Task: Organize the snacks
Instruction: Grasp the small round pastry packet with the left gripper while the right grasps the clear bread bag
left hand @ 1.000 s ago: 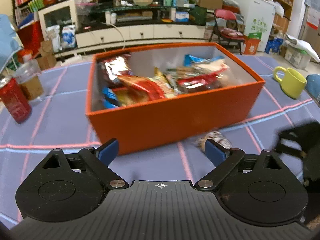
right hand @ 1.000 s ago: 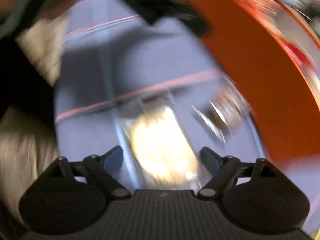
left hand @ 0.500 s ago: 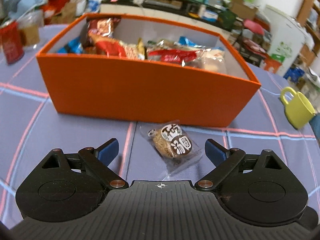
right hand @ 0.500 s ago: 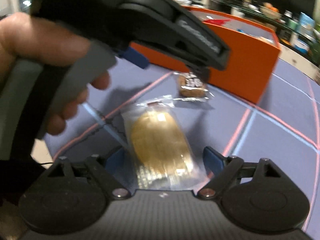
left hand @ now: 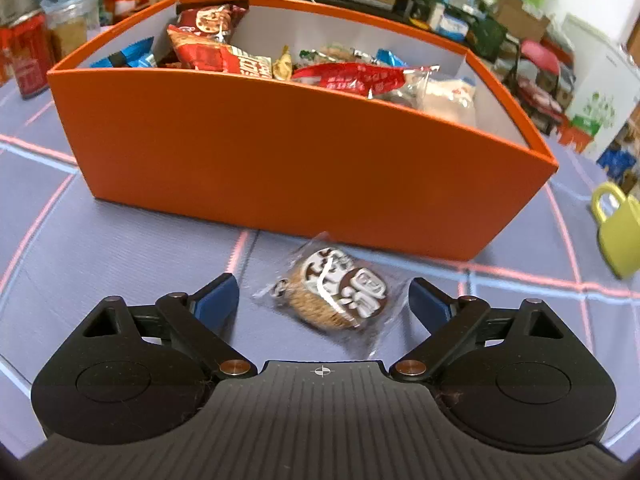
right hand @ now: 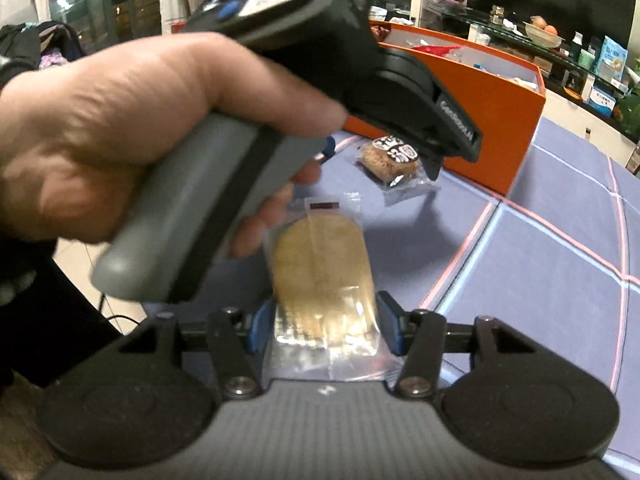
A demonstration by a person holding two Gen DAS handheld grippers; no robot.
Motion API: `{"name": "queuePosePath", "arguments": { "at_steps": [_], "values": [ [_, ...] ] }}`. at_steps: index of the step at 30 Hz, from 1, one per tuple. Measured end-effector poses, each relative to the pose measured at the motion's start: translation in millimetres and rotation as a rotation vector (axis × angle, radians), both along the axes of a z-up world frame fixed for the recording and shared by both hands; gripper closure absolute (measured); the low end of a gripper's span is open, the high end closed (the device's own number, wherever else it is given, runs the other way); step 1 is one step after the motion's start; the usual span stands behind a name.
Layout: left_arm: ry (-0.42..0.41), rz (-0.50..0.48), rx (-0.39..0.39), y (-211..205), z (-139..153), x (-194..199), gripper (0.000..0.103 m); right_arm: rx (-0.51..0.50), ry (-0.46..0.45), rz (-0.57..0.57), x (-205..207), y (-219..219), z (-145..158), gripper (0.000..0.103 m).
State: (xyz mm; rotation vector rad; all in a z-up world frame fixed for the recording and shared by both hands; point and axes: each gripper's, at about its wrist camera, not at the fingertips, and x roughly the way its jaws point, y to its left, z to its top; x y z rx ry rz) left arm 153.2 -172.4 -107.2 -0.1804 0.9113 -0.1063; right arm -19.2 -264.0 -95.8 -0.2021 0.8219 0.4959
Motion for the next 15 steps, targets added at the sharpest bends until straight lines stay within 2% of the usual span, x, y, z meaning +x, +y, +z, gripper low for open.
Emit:
{"name": "queuePosePath", "arguments": {
  "at_steps": [1,2,4,5,6,8,10,12,15],
  "values": [
    [-0.011,-0.013,0.012,-2.7,-0.8,-1.0,0.033,-0.002,0.000,-0.002,-0.6,0.9,0.3,0.048],
    [-0.026,-0.032,0.053,-6.5,-1.3,-3.1,0.045,-0.006,-0.002,-0.003,-1.2,2.1,0.1,0.048],
    [-0.048,-0.095,0.120,-11.7,-2.3,-9.2,0.057,-0.012,0.000,-0.001,-2.0,4.2,0.6,0.049],
    [-0.060,-0.137,0.126,-10.5,-1.7,-14.1,0.073,-0.012,0.004,0.003,-2.7,4.3,0.7,0.049],
    [-0.063,-0.178,0.123,-8.6,-1.0,-18.2,0.082,-0.012,0.008,0.006,-1.8,3.3,-0.9,0.049],
    [-0.059,-0.232,0.131,-1.5,1.0,-23.8,0.093,-0.012,0.003,0.009,-4.7,1.9,-0.9,0.050],
    [-0.078,-0.260,0.131,8.3,7.1,-30.1,0.095,-0.008,0.007,0.004,-2.6,-1.1,-1.6,0.050],
    [-0.111,-0.286,0.137,15.8,16.2,-37.8,0.103,-0.008,0.008,-0.008,-2.9,-4.5,-1.0,0.050],
    [-0.136,-0.303,0.132,24.4,30.3,-45.0,0.103,-0.011,0.013,-0.024,-5.6,-9.7,-0.6,0.050]
  ]
}}
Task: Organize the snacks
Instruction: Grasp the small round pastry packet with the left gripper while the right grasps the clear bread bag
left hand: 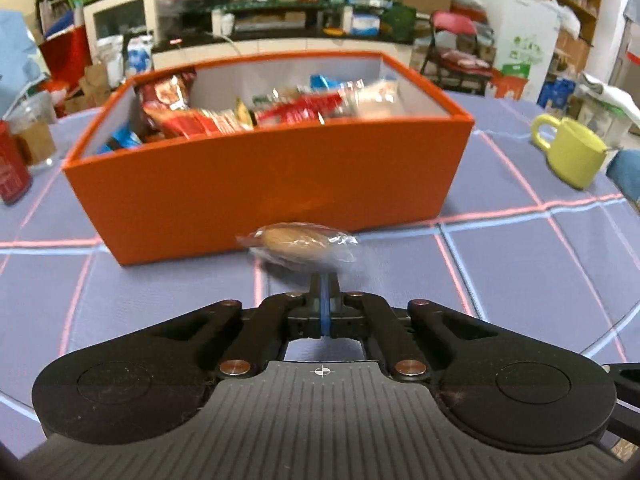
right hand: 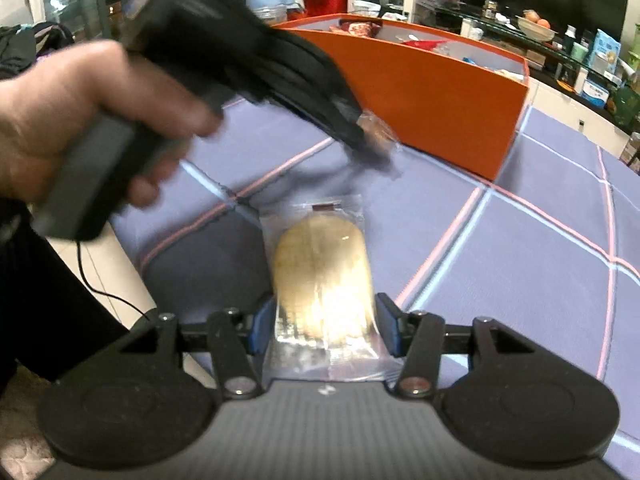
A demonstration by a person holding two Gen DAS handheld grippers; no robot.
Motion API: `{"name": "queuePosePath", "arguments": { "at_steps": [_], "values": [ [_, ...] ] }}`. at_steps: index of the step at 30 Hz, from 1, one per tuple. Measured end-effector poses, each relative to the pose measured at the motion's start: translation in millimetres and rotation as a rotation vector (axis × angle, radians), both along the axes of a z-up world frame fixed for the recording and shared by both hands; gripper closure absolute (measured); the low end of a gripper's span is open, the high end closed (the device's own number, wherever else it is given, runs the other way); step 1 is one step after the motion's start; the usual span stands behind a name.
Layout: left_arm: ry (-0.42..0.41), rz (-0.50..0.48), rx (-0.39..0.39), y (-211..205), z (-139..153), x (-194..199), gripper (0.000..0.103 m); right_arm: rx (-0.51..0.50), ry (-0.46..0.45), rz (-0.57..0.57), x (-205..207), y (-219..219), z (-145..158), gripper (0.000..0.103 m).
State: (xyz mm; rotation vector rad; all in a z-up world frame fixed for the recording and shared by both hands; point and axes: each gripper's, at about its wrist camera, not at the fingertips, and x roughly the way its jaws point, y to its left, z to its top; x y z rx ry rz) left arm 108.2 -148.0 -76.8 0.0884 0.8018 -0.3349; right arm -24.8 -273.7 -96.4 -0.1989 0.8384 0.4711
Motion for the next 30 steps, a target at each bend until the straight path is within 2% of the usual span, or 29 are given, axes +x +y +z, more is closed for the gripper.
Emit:
{"name": "queuePosePath", "arguments": {
  "at_steps": [7,9,10,11,12,14,15,16,17,19,20,21,22,23,24,25,26,28,29,30],
  "values": [
    [-0.002,-0.027,-0.021,15.8,7.1,-3.6,0.103,-0.007,0.011,-0.029,1.3,-3.1,1.2,0.050],
    [-0.029,-0.067,-0.048,27.7,11.2,-6.5,0.100,-0.015,0.005,-0.024,1.3,-3.0,0.6,0.050],
    [-0.045,-0.096,-0.061,34.0,13.0,-7.8,0.094,-0.015,-0.003,-0.024,0.9,-3.5,0.2,0.050],
    [-0.061,-0.117,-0.065,40.2,15.6,-7.7,0.074,-0.014,-0.006,-0.026,1.6,-4.0,0.0,0.050],
    [-0.077,-0.111,-0.062,45.5,17.3,-7.1,0.041,-0.010,-0.004,-0.031,2.8,-5.0,-0.6,0.049],
    [-0.112,-0.071,-0.099,56.8,19.7,-6.5,0.017,-0.003,-0.002,-0.037,5.6,-6.4,-3.4,0.049],
    [-0.126,-0.054,-0.136,60.2,20.2,-7.4,0.011,-0.003,-0.003,-0.037,5.6,-6.3,-3.4,0.049],
    [-0.127,-0.053,-0.157,60.4,19.9,-7.4,0.010,0.001,-0.004,-0.038,7.1,-6.4,-3.8,0.049],
    [-0.119,-0.063,-0.162,56.1,17.1,-6.3,0.010,0.003,-0.006,-0.041,5.7,-5.5,-4.7,0.049],
    [-0.099,-0.088,-0.105,41.8,8.1,-1.9,0.011,0.002,-0.010,-0.040,6.3,-4.1,-6.0,0.049],
    [-0.086,-0.089,-0.051,33.3,-0.5,1.4,0.016,0.003,-0.011,-0.040,6.6,-4.1,-6.3,0.049],
    [-0.070,-0.081,-0.021,28.4,-8.8,4.4,0.027,0.005,-0.010,-0.042,7.2,-4.1,-6.8,0.049],
    [-0.032,-0.069,-0.012,25.6,-18.4,10.5,0.034,0.005,-0.011,-0.043,7.4,-4.1,-7.0,0.049],
    [0.008,-0.052,-0.024,25.4,-25.7,15.8,0.050,0.007,-0.011,-0.044,7.6,-4.2,-7.1,0.049],
    [0.038,-0.025,-0.051,27.4,-31.2,20.2,0.053,0.007,-0.010,-0.044,7.6,-4.4,-7.4,0.049],
    [0.015,-0.001,-0.077,29.4,-31.5,20.5,0.053,0.008,-0.011,-0.045,7.6,-4.6,-7.6,0.049],
    [0.030,0.012,-0.086,29.4,-32.3,24.4,0.054,0.009,-0.011,-0.047,7.6,-4.4,-7.6,0.049],
    [0.030,0.026,-0.093,28.8,-31.9,28.2,0.072,0.009,-0.014,-0.047,7.9,-4.7,-7.5,0.049],
    [0.028,0.031,-0.072,26.9,-31.3,28.6,0.082,0.009,-0.012,-0.047,8.2,-4.6,-7.6,0.049],
    [0.035,0.026,-0.058,25.4,-30.6,27.8,0.083,0.006,-0.011,-0.047,8.5,-4.6,-7.3,0.050]
  ]
}}
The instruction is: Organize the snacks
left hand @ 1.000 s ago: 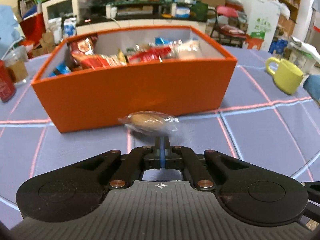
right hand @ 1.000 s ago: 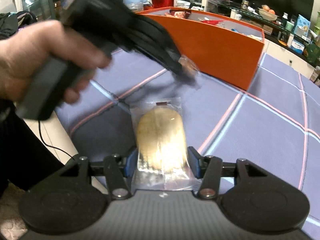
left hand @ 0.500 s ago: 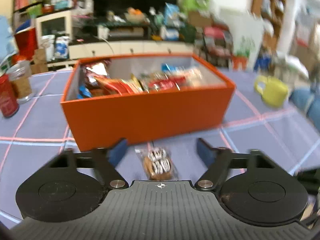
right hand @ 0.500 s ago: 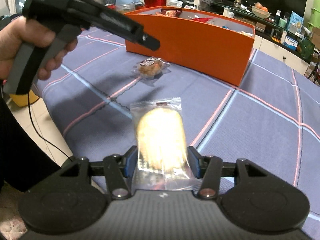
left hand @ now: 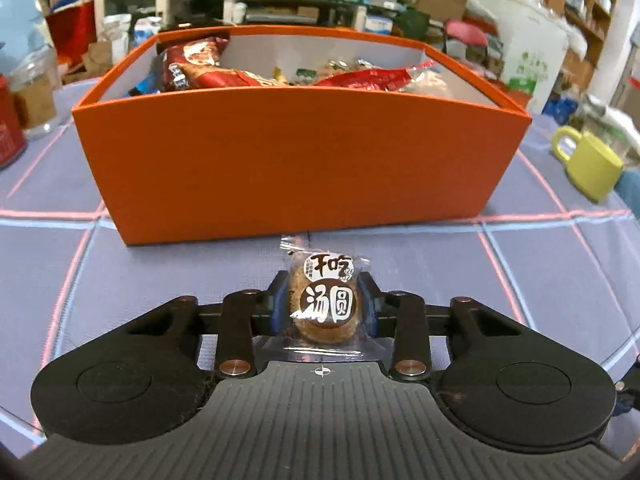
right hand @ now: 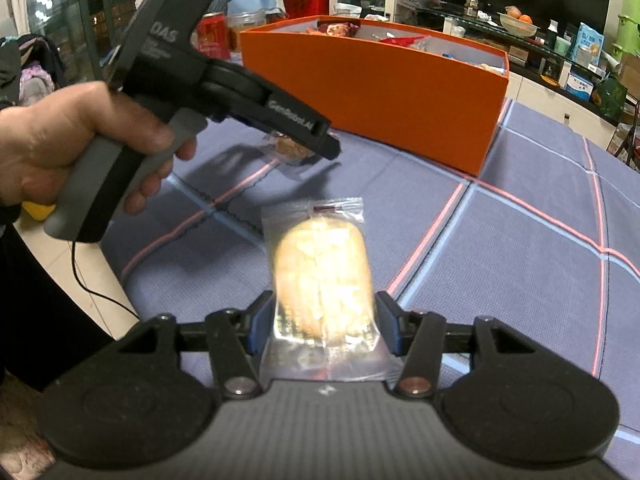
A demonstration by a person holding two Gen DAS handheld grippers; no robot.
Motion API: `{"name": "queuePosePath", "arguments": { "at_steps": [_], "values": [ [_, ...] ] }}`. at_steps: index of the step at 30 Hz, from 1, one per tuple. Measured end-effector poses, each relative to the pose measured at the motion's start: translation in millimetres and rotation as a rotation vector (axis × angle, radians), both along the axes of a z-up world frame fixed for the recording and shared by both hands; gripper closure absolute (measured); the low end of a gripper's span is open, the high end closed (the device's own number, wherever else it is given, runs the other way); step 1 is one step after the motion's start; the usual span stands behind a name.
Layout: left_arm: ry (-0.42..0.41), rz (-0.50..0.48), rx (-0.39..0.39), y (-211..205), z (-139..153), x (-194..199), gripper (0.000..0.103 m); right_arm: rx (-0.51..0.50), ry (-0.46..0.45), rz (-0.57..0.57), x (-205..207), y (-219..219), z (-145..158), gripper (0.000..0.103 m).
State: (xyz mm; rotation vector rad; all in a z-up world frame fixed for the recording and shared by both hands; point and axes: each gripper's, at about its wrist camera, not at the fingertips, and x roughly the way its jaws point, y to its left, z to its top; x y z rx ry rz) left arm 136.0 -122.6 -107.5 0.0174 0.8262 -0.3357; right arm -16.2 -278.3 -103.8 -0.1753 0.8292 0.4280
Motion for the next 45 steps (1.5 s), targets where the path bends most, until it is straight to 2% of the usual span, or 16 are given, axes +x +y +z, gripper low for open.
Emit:
{"name": "queuePosePath", "arguments": {
  "at_steps": [3,8,11,15,18,22,26,31,33,34,36,37,38,40,42,45],
  "values": [
    [-0.007,-0.041,0.044,-3.3,7.2,-5.8,0.085,-0.013,0.000,0.003,-2.3,2.0,1.0,0.050],
    [-0.103,-0.079,0.079,2.5,34.6,-32.2,0.085,-0.005,-0.026,-0.029,-4.3,-1.4,12.9,0.051],
    [-0.143,-0.069,0.048,13.5,60.2,-42.4,0.085,0.019,-0.068,-0.074,-6.6,-7.3,31.5,0.050],
    [-0.170,-0.011,0.009,31.4,90.2,-30.4,0.085,0.054,-0.165,-0.144,1.8,-12.8,72.4,0.050],
    [-0.206,0.045,0.006,37.3,111.1,-4.4,0.085,0.073,-0.232,-0.206,34.9,-12.8,107.8,0.050],
    [-0.220,0.067,0.013,29.1,129.2,44.9,0.085,0.160,-0.230,-0.262,107.5,-11.0,135.6,0.050],
    [-0.190,0.081,0.032,21.3,126.4,91.4,0.085,0.167,-0.196,-0.311,173.1,-1.3,139.1,0.050],
    [-0.142,0.081,0.026,12.4,109.8,127.8,0.083,0.120,-0.168,-0.369,210.2,10.9,127.5,0.049],
    [-0.121,0.078,0.038,8.9,103.3,135.8,0.073,0.092,-0.152,-0.390,221.8,13.9,117.9,0.046],
    [-0.119,0.085,0.047,8.9,102.4,136.8,0.065,0.087,-0.151,-0.403,223.8,13.9,115.4,0.039],
    [-0.145,0.103,0.052,11.8,106.6,127.1,0.023,0.102,-0.164,-0.418,218.1,10.9,115.7,0.032],
    [-0.171,0.111,0.052,14.4,111.3,119.0,0.016,0.118,-0.185,-0.423,209.7,8.7,119.8,0.030],
    [-0.197,0.118,0.057,18.3,115.6,108.9,0.010,0.128,-0.203,-0.428,199.1,7.6,125.0,0.027],
    [-0.223,0.129,0.074,24.1,122.8,89.3,0.007,0.159,-0.259,-0.441,167.9,5.5,138.0,0.001],
    [-0.235,0.143,0.101,28.7,127.3,64.0,0.005,0.186,-0.338,-0.461,123.0,7.4,147.9,0.001],
    [-0.247,0.169,0.124,34.2,130.8,24.9,0.005,0.219,-0.342,-0.488,79.7,11.0,149.5,0.001]
  ]
}}
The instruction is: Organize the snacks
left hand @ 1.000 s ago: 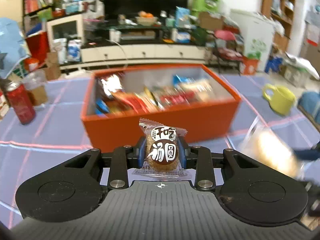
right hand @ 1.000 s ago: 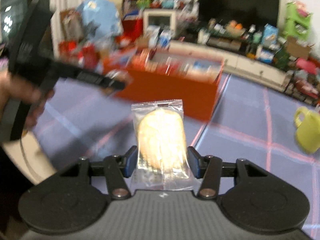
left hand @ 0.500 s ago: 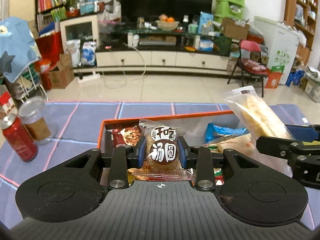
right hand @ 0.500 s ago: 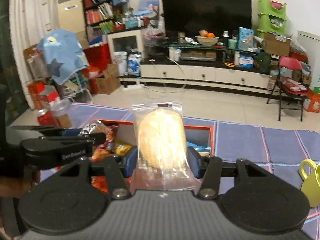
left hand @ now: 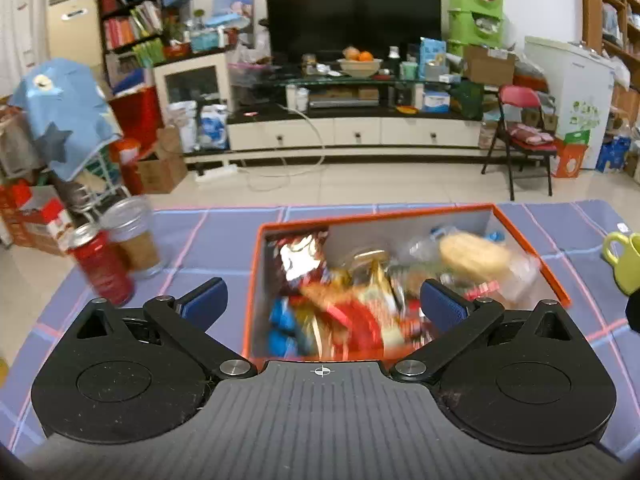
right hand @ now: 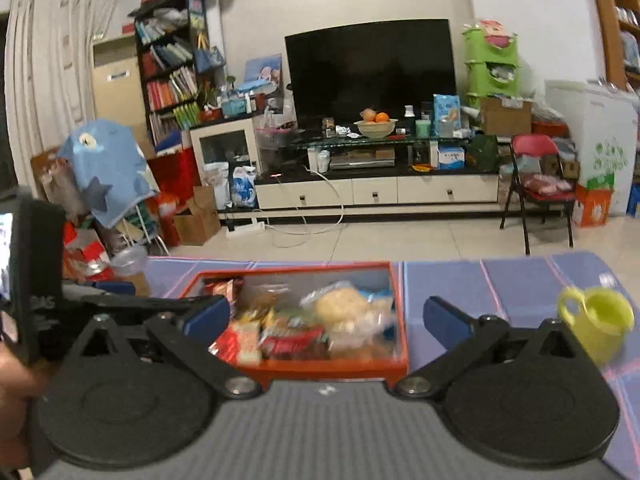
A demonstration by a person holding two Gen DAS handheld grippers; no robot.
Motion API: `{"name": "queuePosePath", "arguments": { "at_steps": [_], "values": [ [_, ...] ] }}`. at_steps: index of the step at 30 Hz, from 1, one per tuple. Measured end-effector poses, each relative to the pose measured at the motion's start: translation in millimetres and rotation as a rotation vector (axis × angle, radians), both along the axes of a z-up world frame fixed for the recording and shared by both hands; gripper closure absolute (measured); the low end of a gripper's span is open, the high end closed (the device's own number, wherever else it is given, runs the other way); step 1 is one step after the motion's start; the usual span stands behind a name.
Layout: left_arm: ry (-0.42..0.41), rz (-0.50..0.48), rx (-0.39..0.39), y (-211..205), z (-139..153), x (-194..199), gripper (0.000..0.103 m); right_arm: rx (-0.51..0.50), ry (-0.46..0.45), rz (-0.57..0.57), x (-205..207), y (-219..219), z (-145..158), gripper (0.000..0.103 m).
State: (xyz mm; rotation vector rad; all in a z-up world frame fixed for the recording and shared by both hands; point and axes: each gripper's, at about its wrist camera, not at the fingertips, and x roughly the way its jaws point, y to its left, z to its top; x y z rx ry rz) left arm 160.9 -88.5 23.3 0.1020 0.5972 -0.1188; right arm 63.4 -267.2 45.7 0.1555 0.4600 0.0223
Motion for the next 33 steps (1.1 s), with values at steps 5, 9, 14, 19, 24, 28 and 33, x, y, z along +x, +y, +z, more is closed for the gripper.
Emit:
{"name": "queuePosePath", "arguments": {
  "at_steps": [5,9,14,19,24,28,33],
  "values": [
    [0.022,0.115,0.012,13.7,-3.4,-47.2,0.005,-0.053,0.093,-0.068,-33.7,11.6,-13.0,0.001],
    [0.064,0.094,-0.070,27.1,-8.1,-56.9,0.005,-0.107,0.162,-0.129,-39.0,16.8,-28.2,0.001],
    [0.115,0.087,-0.096,28.4,-9.7,-50.1,0.005,-0.170,0.145,-0.135,-39.1,27.3,-36.0,0.001],
    [0.093,0.087,-0.041,19.7,-9.5,-48.6,0.005,-0.227,0.188,-0.128,-33.2,35.6,-48.7,0.001],
    [0.073,0.087,-0.013,14.9,-8.0,-52.9,0.005,-0.229,0.210,-0.125,-31.5,37.0,-51.7,0.001],
    [0.054,0.084,-0.014,15.5,-5.0,-56.7,0.005,-0.221,0.204,-0.134,-33.5,35.4,-50.0,0.001],
    [0.056,0.085,-0.034,15.3,-2.9,-58.9,0.005,-0.217,0.219,-0.133,-30.4,34.7,-52.0,0.001]
  ]
}}
